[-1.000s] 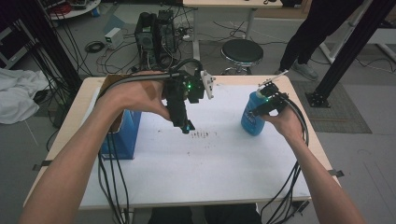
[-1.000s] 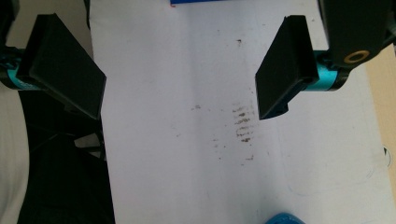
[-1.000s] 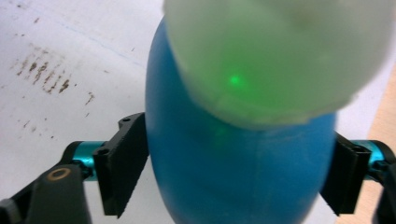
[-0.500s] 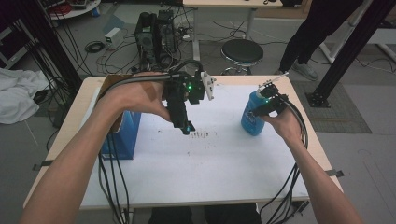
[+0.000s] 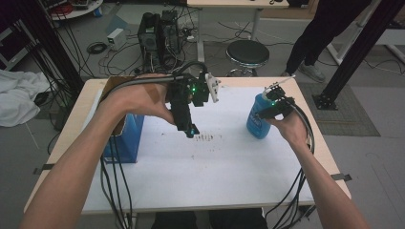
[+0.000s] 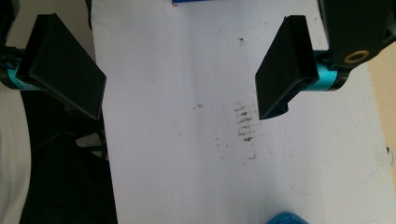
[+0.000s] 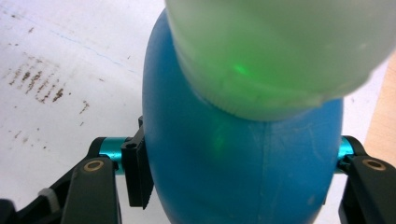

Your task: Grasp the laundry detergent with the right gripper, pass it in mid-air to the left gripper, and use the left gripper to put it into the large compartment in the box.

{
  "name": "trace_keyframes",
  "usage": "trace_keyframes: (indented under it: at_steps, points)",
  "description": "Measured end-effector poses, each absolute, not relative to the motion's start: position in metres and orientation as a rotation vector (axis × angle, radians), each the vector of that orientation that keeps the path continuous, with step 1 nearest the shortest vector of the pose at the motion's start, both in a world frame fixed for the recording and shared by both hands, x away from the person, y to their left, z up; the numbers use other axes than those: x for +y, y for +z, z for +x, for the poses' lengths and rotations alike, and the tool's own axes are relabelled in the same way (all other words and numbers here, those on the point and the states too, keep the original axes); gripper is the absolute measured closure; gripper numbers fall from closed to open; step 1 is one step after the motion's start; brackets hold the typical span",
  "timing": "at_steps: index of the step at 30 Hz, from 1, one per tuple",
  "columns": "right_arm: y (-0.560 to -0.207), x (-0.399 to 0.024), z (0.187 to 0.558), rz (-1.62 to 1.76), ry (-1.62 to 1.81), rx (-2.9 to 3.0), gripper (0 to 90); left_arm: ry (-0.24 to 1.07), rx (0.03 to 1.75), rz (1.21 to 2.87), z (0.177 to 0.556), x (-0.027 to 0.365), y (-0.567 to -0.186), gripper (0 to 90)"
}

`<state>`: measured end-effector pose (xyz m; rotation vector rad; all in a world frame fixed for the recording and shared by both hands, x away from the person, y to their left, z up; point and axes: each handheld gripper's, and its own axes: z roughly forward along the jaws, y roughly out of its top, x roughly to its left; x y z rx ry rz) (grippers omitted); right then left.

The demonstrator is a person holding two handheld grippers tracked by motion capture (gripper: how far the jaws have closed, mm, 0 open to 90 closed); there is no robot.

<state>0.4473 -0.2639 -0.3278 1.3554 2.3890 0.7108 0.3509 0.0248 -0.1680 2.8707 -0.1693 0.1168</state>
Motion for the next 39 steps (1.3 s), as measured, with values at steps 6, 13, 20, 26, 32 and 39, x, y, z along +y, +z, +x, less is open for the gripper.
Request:
trace_keyframes:
  at_steps: [6, 13, 20, 26, 32, 39]
  points:
    - [-0.3277, -0.2635, 0.447, 1.35, 0.717, 2.378, 37.6, 0.125, -0.171, 2.871, 0.3504, 0.0249, -0.1682, 16.4]
    - [-0.3288, -0.2665, 0.4451, 1.386, 0.761, 2.354, 41.4, 0.128, -0.171, 2.872, 0.35, 0.0255, -0.1679, 16.4]
    - [-0.3296, -0.2665, 0.4439, 1.391, 0.769, 2.334, 42.4, 0.129, -0.17, 2.869, 0.3498, 0.0251, -0.1685, 16.4]
    - [-0.3305, -0.2671, 0.4431, 1.383, 0.786, 2.333, 43.0, 0.135, -0.164, 2.867, 0.3498, 0.0255, -0.1685, 16.4]
    - [-0.3303, -0.2663, 0.442, 1.379, 0.785, 2.333, 43.4, 0.133, -0.169, 2.868, 0.3504, 0.026, -0.1679, 16.4]
    - [-0.3291, -0.2637, 0.4405, 1.326, 0.794, 2.354, 43.6, 0.136, -0.155, 2.859, 0.3506, 0.0273, -0.1668, 16.4]
